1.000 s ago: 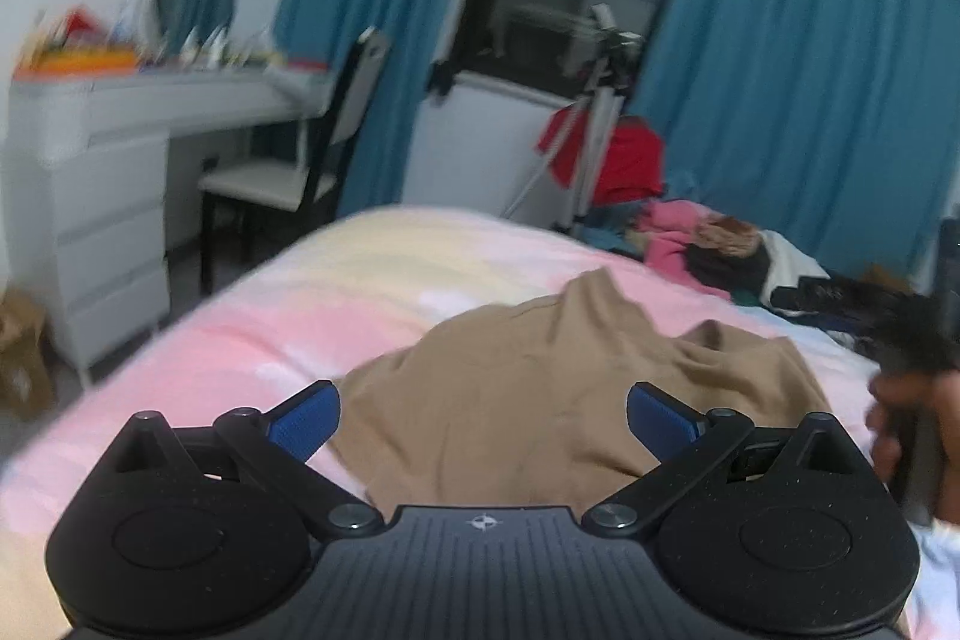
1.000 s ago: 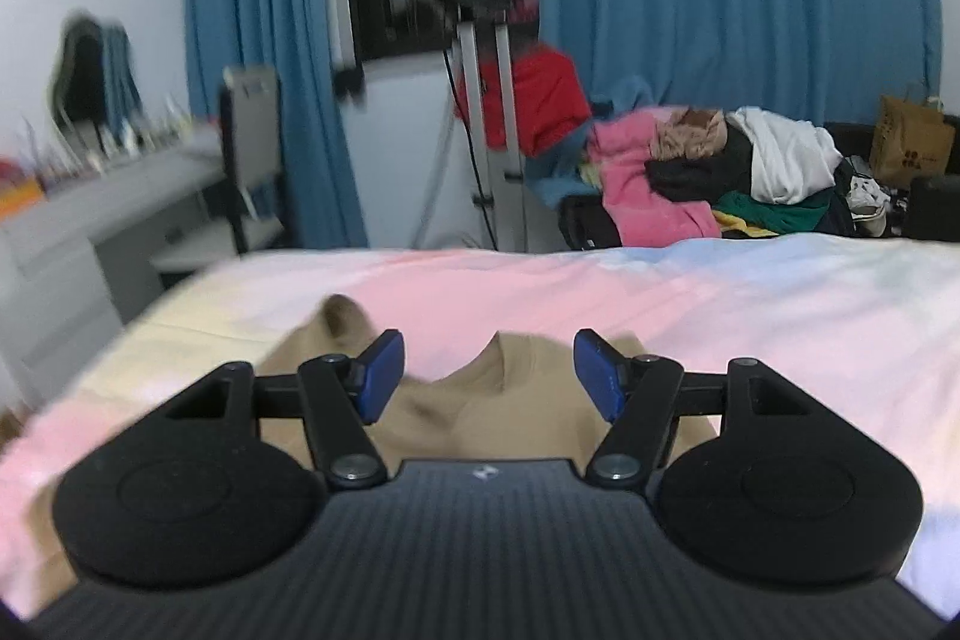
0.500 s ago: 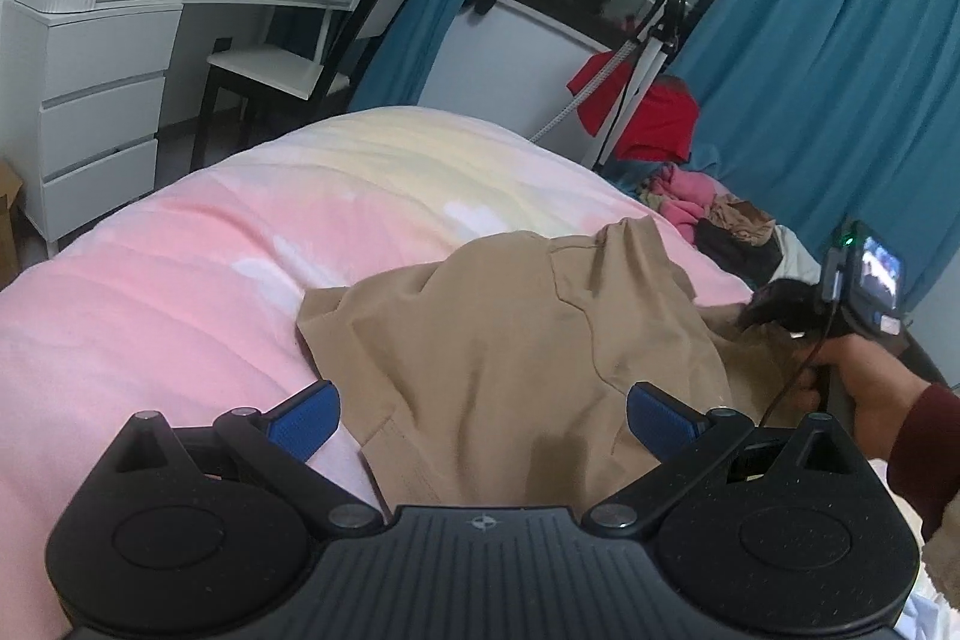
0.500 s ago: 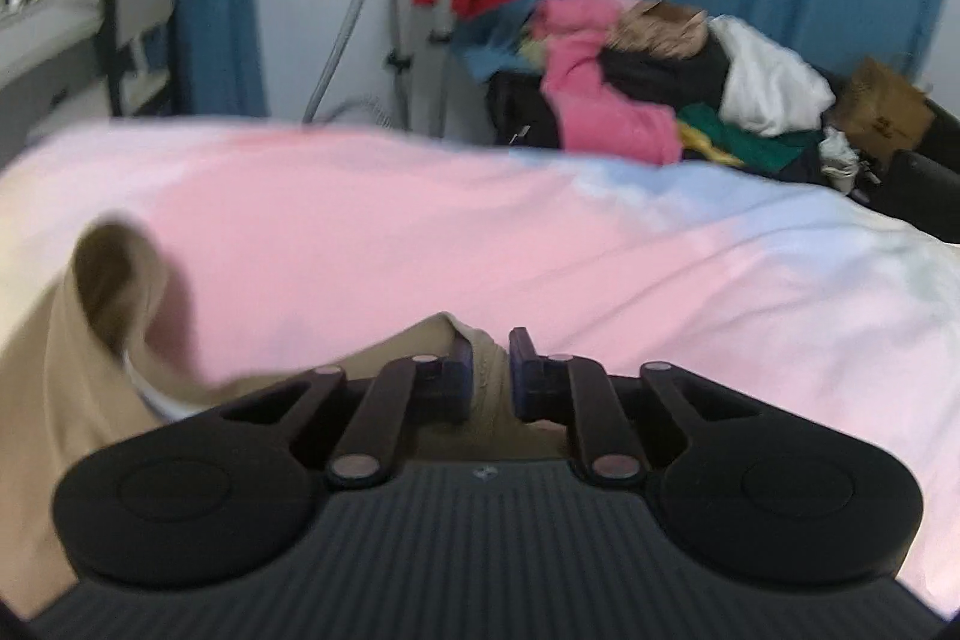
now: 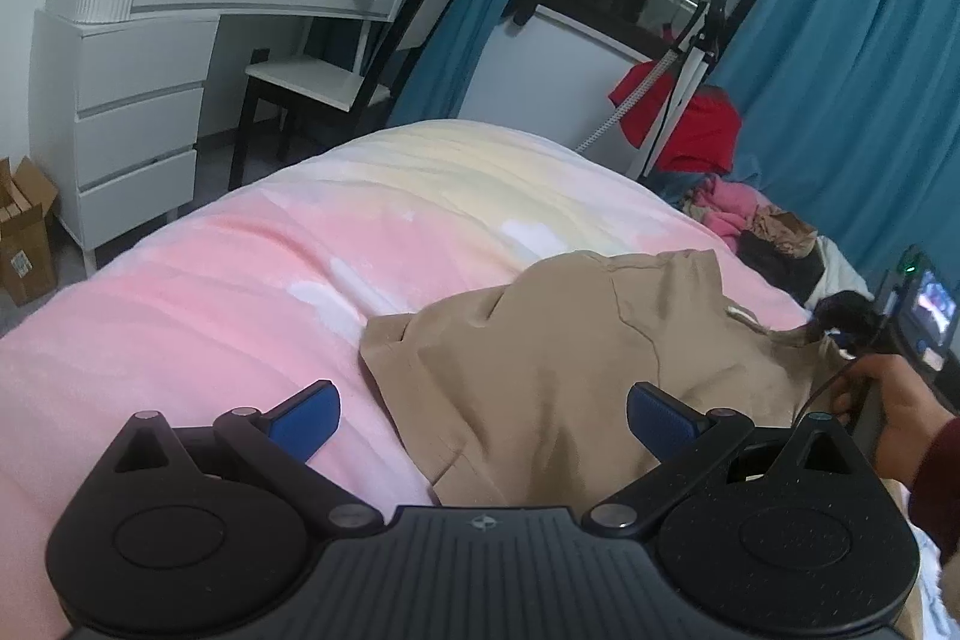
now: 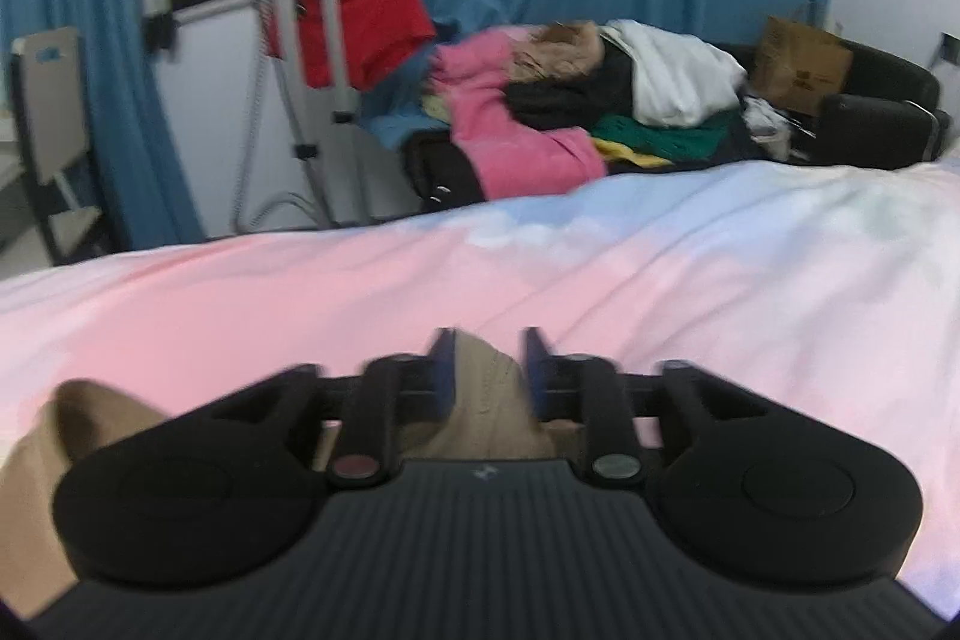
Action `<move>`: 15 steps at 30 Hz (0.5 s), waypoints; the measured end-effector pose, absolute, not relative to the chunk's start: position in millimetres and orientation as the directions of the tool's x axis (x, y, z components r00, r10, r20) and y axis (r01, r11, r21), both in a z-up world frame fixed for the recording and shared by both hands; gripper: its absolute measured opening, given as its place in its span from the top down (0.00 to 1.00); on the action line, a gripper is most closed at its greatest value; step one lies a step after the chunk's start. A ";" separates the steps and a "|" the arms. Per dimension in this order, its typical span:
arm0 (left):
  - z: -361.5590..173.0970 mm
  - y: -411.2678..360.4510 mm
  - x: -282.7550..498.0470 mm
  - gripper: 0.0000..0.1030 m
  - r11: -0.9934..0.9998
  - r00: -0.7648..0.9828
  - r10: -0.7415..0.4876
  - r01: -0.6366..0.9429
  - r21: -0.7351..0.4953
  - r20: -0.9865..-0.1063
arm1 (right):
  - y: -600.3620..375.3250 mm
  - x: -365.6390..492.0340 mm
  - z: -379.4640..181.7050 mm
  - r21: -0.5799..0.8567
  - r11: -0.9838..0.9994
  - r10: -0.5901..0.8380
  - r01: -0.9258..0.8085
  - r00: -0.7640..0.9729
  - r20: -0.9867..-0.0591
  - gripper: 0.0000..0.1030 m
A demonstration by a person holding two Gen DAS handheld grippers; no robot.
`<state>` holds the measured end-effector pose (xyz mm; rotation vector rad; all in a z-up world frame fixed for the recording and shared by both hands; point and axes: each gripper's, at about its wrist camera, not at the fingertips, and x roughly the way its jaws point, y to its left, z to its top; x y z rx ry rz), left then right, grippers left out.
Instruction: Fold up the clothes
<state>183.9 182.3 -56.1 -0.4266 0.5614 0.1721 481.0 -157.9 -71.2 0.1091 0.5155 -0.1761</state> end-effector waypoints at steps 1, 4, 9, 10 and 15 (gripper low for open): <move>-55.4 181.1 184.5 0.00 0.906 0.836 0.045 -0.264 -0.330 -0.546 | -156.3 471.0 -67.0 0.066 0.983 -0.122 0.174 0.871 -0.476 0.41; -51.1 173.3 184.5 0.00 0.934 0.844 0.064 -0.239 -0.266 -0.533 | -149.5 437.2 -49.4 0.070 0.991 -0.073 0.113 0.902 -0.426 0.26; -40.6 166.7 175.7 0.00 0.955 0.863 0.079 -0.209 -0.210 -0.499 | -145.6 347.7 -18.6 0.115 0.993 0.021 0.026 0.921 -0.389 0.27; -38.7 168.5 172.7 0.00 0.955 0.865 0.072 -0.203 -0.215 -0.496 | -146.3 325.5 -14.5 0.131 0.991 0.032 0.020 0.926 -0.376 0.27; -27.4 164.4 152.2 0.00 0.955 0.870 0.030 -0.171 -0.242 -0.493 | -157.8 209.4 -1.7 0.217 0.976 0.107 -0.028 0.926 -0.363 0.26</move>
